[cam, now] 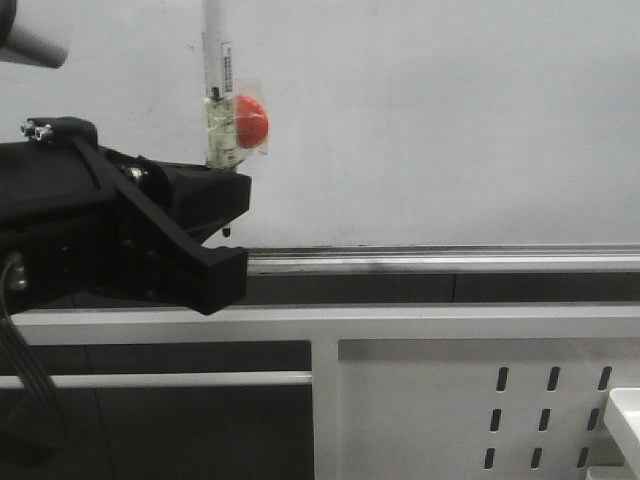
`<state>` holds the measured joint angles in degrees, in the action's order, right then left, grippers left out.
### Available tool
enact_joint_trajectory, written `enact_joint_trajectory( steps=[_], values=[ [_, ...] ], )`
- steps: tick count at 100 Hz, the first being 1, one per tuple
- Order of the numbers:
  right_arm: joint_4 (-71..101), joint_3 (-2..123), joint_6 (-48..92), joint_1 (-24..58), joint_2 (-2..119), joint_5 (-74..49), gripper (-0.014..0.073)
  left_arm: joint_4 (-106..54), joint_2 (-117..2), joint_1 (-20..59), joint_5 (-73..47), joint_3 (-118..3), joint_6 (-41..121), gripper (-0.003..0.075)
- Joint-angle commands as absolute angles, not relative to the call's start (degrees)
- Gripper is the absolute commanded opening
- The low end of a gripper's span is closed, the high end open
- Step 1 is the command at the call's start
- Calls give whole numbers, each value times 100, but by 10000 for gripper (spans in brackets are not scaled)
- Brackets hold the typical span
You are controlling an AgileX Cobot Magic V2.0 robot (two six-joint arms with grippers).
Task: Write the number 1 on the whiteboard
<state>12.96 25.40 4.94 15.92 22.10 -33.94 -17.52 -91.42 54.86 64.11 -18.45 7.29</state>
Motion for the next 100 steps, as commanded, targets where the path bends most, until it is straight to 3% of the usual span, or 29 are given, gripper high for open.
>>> enact_joint_trajectory(
  steps=[1, 14, 38, 60, 100],
  values=[
    [1489, 3045, 1286, 1591, 2637, -3548, -69, -1273, -8741, 5515, 6442, -1952, 859, -20],
    [1586, 3423, 1579, 2136, 3082, -3555, -33, -935, -8257, 5515, 5296, -2046, 1330, -20],
    [1586, 4011, 2491, 3096, 4022, -3317, 307, -570, -7302, 5515, 2326, -2701, 2406, -20],
    [1586, 4260, 2660, 3697, 4750, -2504, 304, 406, -6862, 5515, 195, -3436, 2428, -20],
    [1511, 4772, 2695, 4743, 5684, -2266, 304, 950, -6834, 5515, 66, -3615, 2428, -20]
  ],
)
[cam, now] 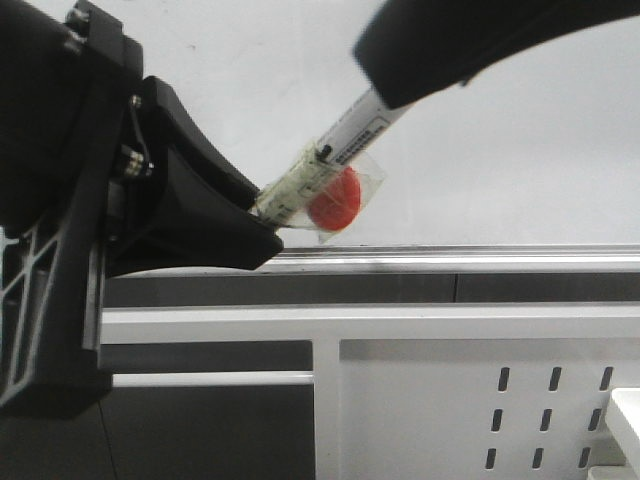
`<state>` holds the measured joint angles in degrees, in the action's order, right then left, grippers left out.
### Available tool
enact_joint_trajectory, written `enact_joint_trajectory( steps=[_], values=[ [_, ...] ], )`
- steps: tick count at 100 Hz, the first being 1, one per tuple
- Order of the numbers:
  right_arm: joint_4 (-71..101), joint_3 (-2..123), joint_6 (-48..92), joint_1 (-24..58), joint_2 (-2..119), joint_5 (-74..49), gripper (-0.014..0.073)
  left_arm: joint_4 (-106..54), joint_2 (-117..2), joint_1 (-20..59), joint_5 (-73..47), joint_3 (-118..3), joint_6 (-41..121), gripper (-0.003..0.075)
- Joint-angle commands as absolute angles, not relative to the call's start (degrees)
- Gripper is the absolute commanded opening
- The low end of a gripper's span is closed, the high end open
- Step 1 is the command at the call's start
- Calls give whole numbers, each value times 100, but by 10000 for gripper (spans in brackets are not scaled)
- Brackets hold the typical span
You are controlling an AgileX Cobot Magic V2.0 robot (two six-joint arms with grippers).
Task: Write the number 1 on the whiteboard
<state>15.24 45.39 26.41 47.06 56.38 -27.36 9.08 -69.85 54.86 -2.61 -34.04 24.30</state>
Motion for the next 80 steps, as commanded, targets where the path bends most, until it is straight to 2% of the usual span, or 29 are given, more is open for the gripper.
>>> enact_joint_trajectory(
  steps=[1, 46, 49, 53, 56, 63, 80],
  values=[
    [1511, 4772, 2695, 4743, 5698, -2266, 304, 950, -6834, 5515, 66, -3615, 2428, -20],
    [1503, 4772, 2695, 4732, 5944, -2136, 301, 958, -6834, 5515, 231, -3628, 2428, -20],
    [1503, 4772, 2695, 4732, 5944, -2123, 286, 958, -6834, 5515, 231, -3628, 2428, -20],
    [1503, 4772, 2695, 4732, 5944, -2123, 224, 958, -6834, 5515, 231, -3628, 2428, -20],
    [1503, 4772, 2695, 4732, 5944, -2123, 157, 958, -6834, 5515, 231, -3628, 2428, -20],
    [1503, 4772, 2695, 4732, 5944, -2123, -69, 958, -6834, 5515, 231, -3628, 2428, -20],
    [1503, 4772, 2695, 4732, 5944, -2133, -69, 958, -6834, 5515, 215, -3628, 2428, -19]
  ],
)
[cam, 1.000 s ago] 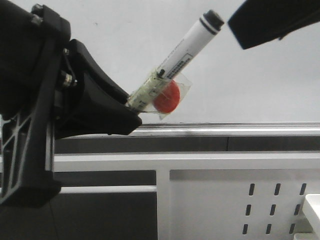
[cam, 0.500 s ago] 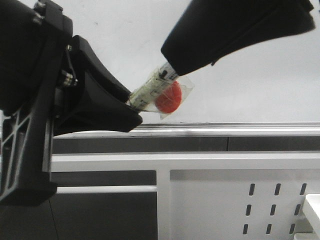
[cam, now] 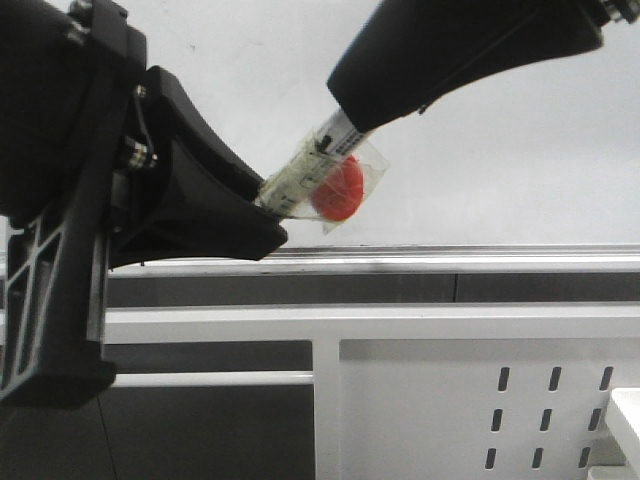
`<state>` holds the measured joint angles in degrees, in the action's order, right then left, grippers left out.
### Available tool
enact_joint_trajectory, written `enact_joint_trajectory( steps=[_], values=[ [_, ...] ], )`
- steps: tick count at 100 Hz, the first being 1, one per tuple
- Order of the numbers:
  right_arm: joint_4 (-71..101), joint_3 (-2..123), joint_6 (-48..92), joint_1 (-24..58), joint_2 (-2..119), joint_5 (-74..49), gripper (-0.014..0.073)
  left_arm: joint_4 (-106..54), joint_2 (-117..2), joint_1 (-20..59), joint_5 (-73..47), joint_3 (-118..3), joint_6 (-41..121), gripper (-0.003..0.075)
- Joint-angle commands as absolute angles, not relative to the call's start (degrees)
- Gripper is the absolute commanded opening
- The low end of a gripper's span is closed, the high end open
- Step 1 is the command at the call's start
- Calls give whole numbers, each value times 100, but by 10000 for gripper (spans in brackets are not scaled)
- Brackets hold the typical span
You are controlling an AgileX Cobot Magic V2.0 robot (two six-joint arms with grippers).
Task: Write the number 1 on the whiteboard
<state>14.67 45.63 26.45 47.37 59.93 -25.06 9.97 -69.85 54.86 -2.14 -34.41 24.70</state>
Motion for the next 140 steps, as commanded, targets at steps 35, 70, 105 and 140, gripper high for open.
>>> enact_joint_trajectory(
  steps=[35, 70, 105, 140],
  values=[
    [1562, 4772, 2680, 4732, 5944, -2013, -69, 1286, -6834, 5515, 228, -3628, 2428, 158],
    [1562, 4737, 2680, 4732, 5847, -1805, -69, 1340, -6182, 5515, -293, -3628, 2418, 438],
    [1575, 3627, 2189, 4479, 4943, -432, -69, 1065, -4124, 5462, -1951, -3593, 1911, 1],
    [2529, 3207, 2167, 4427, 4732, -128, -69, 1517, -3617, 3969, -1656, -3071, -203, -20]
  ],
)
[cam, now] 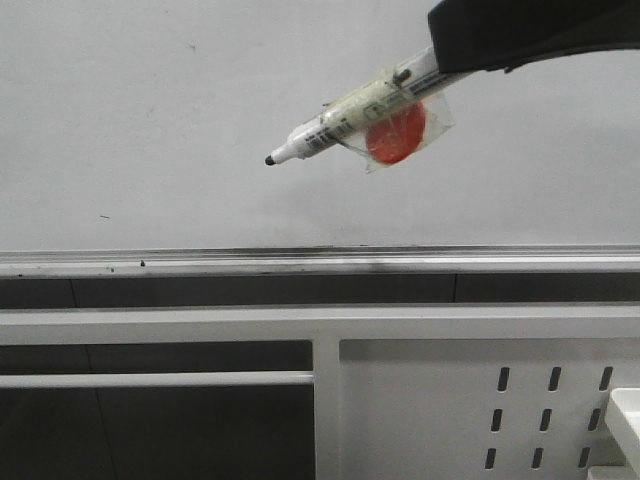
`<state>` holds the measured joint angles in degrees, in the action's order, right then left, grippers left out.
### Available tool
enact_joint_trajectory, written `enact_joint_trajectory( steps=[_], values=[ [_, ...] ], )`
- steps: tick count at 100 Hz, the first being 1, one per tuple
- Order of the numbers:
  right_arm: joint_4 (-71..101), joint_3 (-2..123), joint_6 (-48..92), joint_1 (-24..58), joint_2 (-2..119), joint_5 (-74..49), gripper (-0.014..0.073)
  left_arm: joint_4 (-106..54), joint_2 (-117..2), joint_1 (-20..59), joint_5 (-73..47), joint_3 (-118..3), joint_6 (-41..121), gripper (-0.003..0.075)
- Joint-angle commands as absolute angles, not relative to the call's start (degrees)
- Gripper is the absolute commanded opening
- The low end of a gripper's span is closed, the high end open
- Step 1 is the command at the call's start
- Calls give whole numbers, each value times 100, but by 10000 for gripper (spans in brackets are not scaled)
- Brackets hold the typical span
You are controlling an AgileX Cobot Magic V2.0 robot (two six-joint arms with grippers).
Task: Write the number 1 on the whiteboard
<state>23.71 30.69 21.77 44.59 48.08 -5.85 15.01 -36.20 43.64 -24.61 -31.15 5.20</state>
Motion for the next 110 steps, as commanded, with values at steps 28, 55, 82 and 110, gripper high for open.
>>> enact_joint_trajectory(
  steps=[28, 55, 82, 110],
  values=[
    [2373, 3229, 2193, 4312, 4732, 310, -69, 153, -3617, 3111, 1788, -1720, -1124, -20],
    [2191, 3242, 2193, 4260, 4745, 616, -69, 0, -3628, 3111, 2907, -1495, -1039, -20],
    [2149, 3302, 2193, 3928, 4895, 785, -69, -173, -3651, 3111, 2794, -1495, -1039, -20],
    [1952, 3666, 2206, 3902, 4908, 518, -69, -173, -3724, 3111, 2791, -1495, -1039, -20]
  ],
)
